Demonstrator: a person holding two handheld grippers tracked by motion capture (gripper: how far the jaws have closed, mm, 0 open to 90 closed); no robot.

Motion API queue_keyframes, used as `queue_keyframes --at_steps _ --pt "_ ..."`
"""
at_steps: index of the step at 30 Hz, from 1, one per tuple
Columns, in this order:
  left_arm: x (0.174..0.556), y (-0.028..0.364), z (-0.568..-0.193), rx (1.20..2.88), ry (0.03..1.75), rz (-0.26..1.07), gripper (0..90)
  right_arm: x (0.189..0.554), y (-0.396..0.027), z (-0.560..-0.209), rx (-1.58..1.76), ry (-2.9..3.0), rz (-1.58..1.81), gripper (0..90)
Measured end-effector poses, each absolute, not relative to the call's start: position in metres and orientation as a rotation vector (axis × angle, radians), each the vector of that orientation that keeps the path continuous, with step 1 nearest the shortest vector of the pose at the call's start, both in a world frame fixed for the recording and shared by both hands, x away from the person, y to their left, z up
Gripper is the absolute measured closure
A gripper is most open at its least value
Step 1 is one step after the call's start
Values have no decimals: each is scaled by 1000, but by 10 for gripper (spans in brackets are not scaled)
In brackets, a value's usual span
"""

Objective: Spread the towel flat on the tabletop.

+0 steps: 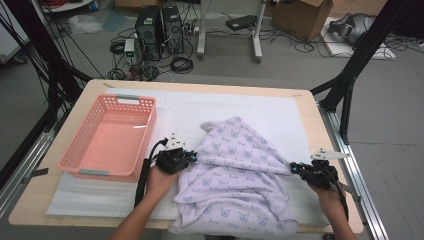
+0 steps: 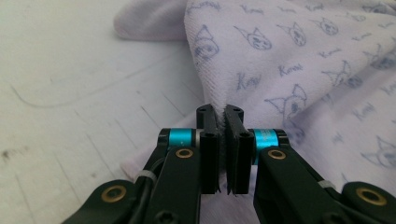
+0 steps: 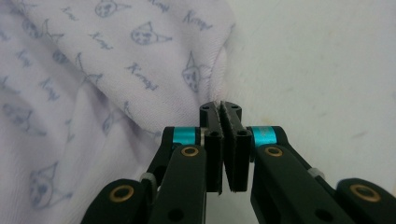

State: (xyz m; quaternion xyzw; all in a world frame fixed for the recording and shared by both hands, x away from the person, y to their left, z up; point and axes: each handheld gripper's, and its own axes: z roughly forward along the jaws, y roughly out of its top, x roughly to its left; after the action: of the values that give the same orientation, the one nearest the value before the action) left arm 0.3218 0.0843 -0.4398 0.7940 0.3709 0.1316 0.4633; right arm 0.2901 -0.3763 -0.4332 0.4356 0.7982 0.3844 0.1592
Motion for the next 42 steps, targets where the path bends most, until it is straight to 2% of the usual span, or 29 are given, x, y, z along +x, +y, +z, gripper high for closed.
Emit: queue_keyframes --at_steps 2,3,4,5,6,8,17,21,26,28,29,30,35,42 --pt "320 86 -441 1959 907 302 827 287 -375 -433 1231 2302 1084 875" --pt "321 87 -440 1948 911 298 771 287 -374 -432 1223 2308 1078 866" --pt "325 88 -439 1931 924 296 706 288 -373 -429 1220 2304 1076 830" --pt "327 88 -437 1920 928 302 651 291 -372 -426 1235 2280 1090 737" --pt "330 89 -434 1912 927 313 629 294 -371 -423 1247 2262 1105 705" --pt "340 89 -428 1901 922 323 606 304 -369 -415 1249 2209 1140 637" --pt "374 80 -418 1848 955 351 598 374 -321 -405 1205 2220 1148 519" --pt "381 79 -421 1845 972 340 602 401 -294 -415 1200 2290 1111 515" --pt "385 82 -426 1845 999 325 603 426 -272 -428 1216 2343 1041 562" --pt "387 85 -426 1834 1013 328 603 431 -268 -432 1205 2379 1025 666" --pt "387 87 -426 1829 1021 324 603 431 -267 -433 1190 2402 1028 783" --pt "388 88 -427 1830 1025 324 603 430 -266 -433 1163 2441 1029 852" --pt "388 91 -425 1812 1025 324 603 409 -268 -413 1021 2429 1141 870" --pt "389 84 -427 1815 1012 317 598 355 -282 -398 811 2503 1204 870"
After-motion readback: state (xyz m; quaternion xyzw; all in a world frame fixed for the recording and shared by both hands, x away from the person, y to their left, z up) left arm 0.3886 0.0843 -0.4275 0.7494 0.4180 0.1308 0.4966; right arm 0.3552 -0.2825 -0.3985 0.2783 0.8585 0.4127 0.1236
